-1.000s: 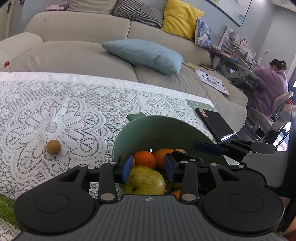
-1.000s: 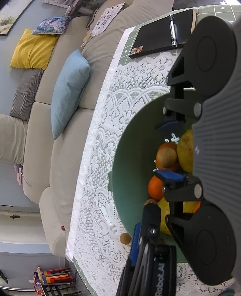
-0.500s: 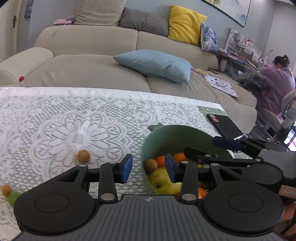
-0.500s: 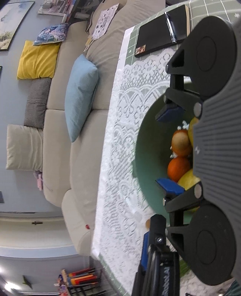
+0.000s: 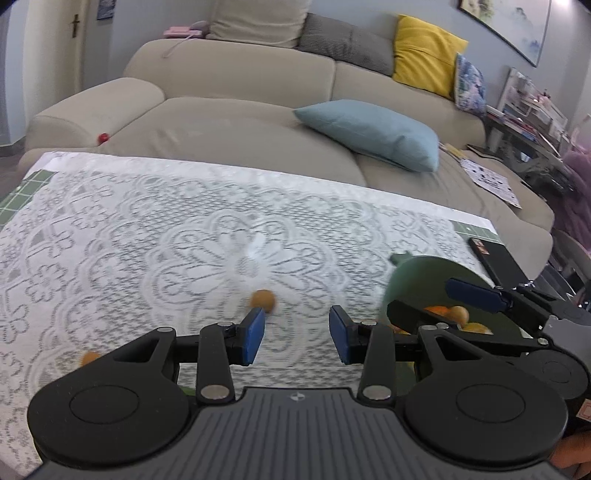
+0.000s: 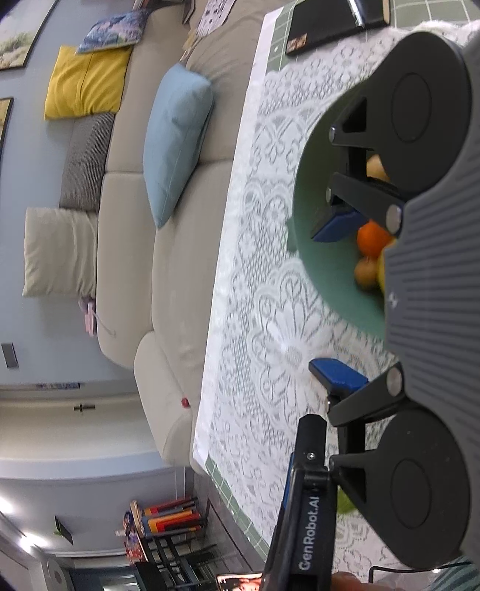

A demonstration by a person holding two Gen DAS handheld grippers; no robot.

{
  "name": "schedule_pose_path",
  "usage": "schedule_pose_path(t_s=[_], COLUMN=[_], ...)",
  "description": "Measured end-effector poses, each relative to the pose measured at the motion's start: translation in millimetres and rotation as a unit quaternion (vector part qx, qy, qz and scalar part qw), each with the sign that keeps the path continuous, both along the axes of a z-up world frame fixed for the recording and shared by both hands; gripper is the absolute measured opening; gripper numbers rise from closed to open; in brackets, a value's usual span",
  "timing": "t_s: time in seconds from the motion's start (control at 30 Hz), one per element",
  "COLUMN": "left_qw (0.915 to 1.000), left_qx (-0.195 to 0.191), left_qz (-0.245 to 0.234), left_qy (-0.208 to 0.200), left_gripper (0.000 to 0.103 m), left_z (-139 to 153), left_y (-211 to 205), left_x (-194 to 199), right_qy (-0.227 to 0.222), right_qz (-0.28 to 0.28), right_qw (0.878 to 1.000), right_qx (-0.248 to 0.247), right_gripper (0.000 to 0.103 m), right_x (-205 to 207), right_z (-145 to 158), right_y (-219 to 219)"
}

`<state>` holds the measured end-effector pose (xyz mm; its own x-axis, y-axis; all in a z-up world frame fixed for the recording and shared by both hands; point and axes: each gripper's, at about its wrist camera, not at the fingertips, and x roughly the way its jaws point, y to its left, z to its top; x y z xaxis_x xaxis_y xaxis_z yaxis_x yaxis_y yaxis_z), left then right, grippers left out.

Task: Organize fruits
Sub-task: 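Move both grippers back toward the remaining brown fruits on the table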

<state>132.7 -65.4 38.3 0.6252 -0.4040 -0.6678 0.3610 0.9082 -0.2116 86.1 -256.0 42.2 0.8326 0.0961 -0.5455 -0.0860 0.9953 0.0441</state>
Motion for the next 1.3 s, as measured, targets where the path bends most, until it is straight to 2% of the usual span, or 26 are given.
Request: schedule_pose_path(t_s=[0.17, 0.37, 0.47, 0.73, 0.83, 1.1, 1.3], left_qw=[0.9998, 0.9977, 0.9950, 0.9856, 0.9835, 0.9786, 0.9787], left_qx=[0.005, 0.011, 0.002, -0.016, -0.018, -0.003, -0.003], left_qz=[0.013, 0.051, 0.076, 0.127, 0.133, 0.150, 0.149], left_qy=[0.011, 0.044, 0.065, 0.111, 0.121, 0.141, 0.141], left_gripper=[0.047, 0.047, 0.047, 0.045, 0.043, 0.040, 0.034], left_z=[0.0, -9.4, -18.7, -51.9, -60.1, -75.7, -77.4], left_y=[32.2, 72.4, 96.1, 135.6, 140.9, 140.9, 139.8], left_x=[10.6, 25.9, 34.2, 50.1, 53.6, 59.5, 60.1], right_qy=[-0.003, 0.006, 0.012, 0.048, 0.059, 0.074, 0.085], right_qz=[0.019, 0.041, 0.049, 0.055, 0.056, 0.048, 0.049], right_qw=[1.000, 0.999, 0.999, 0.997, 0.997, 0.996, 0.995], right_qx=[0.008, 0.006, 0.003, 0.010, 0.002, -0.013, -0.022], right_gripper=[0.067, 0.067, 0.067, 0.056, 0.050, 0.048, 0.041], right_x=[9.6, 21.7, 28.3, 51.9, 59.4, 72.0, 81.3], right_z=[-2.1, -11.5, -17.0, -34.7, -41.8, -51.0, -58.0], right_y=[23.0, 50.9, 60.9, 74.9, 79.7, 80.5, 82.1])
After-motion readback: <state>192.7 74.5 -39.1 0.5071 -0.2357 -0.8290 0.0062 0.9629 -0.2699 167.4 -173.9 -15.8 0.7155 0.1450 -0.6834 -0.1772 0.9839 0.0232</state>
